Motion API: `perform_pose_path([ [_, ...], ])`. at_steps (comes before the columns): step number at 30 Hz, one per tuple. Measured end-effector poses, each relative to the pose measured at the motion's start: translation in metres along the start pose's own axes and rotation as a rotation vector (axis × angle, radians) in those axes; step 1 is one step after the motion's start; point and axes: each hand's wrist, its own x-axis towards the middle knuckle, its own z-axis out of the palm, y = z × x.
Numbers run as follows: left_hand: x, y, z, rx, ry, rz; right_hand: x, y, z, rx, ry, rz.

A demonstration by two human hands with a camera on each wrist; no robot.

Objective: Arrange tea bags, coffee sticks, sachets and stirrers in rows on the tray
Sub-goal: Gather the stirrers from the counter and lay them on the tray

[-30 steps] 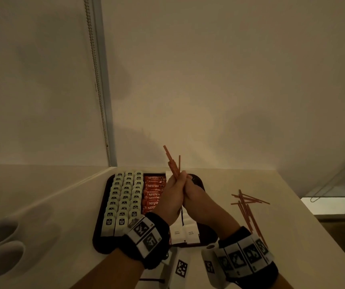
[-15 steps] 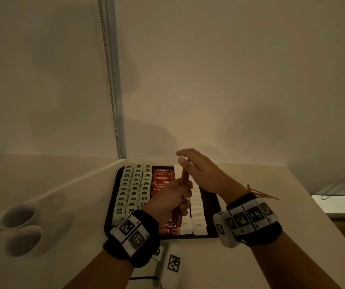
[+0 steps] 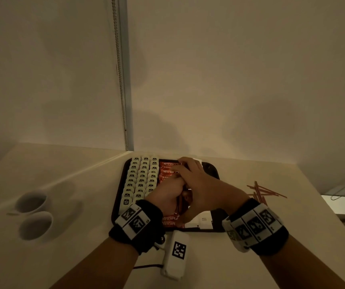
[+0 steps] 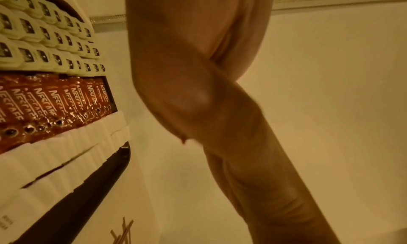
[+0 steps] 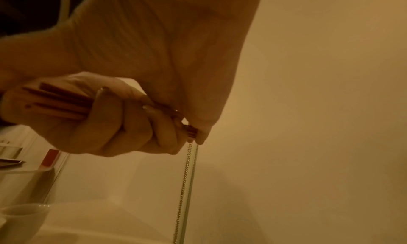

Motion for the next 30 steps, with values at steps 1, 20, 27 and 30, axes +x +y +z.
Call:
perform_pose_path([
  [1, -0.001, 0.001, 0.002, -0.014, -0.009, 0.006, 0.000, -0.001, -0.001, -0.015, 0.005, -0.004],
  [20, -0.003, -0.007, 0.000, 0.023, -0.031, 0.017, 0.000, 0.012, 0.006, 0.009, 0.050, -0.018],
  [27, 0.003, -0.002, 0.005, 0.118, -0.091, 0.131, 0.010, 0.016, 0.003, 1.011, 0.294, 0.315],
  [30, 0.008, -0.004, 0.005, 0.211, -0.063, 0.200, 0.019, 0.015, 0.007, 1.081, 0.314, 0.319],
])
